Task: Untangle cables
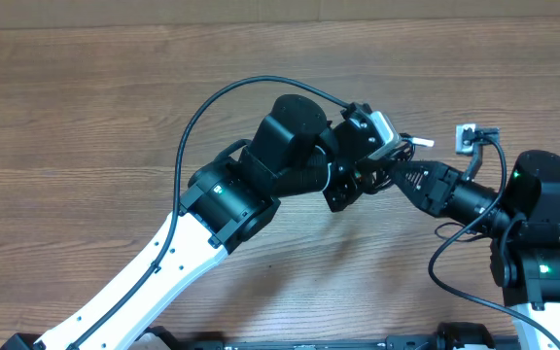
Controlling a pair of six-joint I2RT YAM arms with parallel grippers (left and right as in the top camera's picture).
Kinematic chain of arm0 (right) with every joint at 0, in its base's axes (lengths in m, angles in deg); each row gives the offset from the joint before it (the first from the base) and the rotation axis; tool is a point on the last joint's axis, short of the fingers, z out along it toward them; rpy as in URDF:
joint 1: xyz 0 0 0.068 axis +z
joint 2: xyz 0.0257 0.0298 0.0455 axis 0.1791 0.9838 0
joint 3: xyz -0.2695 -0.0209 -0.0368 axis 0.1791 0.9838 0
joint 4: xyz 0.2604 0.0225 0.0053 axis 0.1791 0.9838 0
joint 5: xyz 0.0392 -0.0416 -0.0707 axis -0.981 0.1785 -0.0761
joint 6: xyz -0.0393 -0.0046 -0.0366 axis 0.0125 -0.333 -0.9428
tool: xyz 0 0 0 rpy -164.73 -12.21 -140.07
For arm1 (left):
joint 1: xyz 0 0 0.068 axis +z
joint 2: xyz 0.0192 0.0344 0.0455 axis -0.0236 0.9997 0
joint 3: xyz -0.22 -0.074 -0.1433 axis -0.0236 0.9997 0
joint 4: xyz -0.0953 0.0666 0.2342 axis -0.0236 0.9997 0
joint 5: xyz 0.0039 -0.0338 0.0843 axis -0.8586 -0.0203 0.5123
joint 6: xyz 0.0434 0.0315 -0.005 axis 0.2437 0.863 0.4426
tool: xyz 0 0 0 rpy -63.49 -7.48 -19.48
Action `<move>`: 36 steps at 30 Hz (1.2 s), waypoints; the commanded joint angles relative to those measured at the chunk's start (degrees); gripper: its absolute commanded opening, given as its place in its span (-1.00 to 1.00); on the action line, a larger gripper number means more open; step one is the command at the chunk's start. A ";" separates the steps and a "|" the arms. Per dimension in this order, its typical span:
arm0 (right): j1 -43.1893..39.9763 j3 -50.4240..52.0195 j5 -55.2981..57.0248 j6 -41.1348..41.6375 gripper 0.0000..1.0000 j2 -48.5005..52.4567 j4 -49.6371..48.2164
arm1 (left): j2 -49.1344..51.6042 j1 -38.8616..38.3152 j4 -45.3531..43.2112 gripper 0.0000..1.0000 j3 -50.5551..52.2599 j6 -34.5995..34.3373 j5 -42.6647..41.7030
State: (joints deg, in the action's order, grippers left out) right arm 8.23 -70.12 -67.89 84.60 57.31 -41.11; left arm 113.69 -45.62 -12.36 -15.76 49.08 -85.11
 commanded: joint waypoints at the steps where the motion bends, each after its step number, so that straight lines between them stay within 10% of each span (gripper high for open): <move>1: 0.15 -1.14 2.86 2.58 -0.53 -0.35 -1.46 | -0.02 -0.46 -0.61 -0.91 -0.66 -1.20 -5.51; 17: 0.15 -1.14 2.54 1.70 -0.92 -0.37 -3.08 | 0.52 -3.43 -0.42 -0.82 -0.66 0.24 -6.73; 19: 0.15 -1.14 1.73 -2.03 -0.92 -0.37 -2.38 | 0.52 -3.23 0.09 -0.29 -0.66 1.20 -6.10; 20: 0.15 -1.14 0.98 -4.50 -0.92 -0.37 -1.81 | 0.50 -2.91 0.31 1.00 -0.66 1.16 -5.16; 36: 0.09 -1.14 -3.76 -19.63 -0.93 -0.35 -0.13 | -0.68 12.35 15.72 1.00 -0.66 3.72 -6.08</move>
State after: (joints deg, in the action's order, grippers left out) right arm 8.21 -70.12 -69.84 66.09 57.24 -40.17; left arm 114.00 -35.18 1.67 -15.82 49.75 -88.48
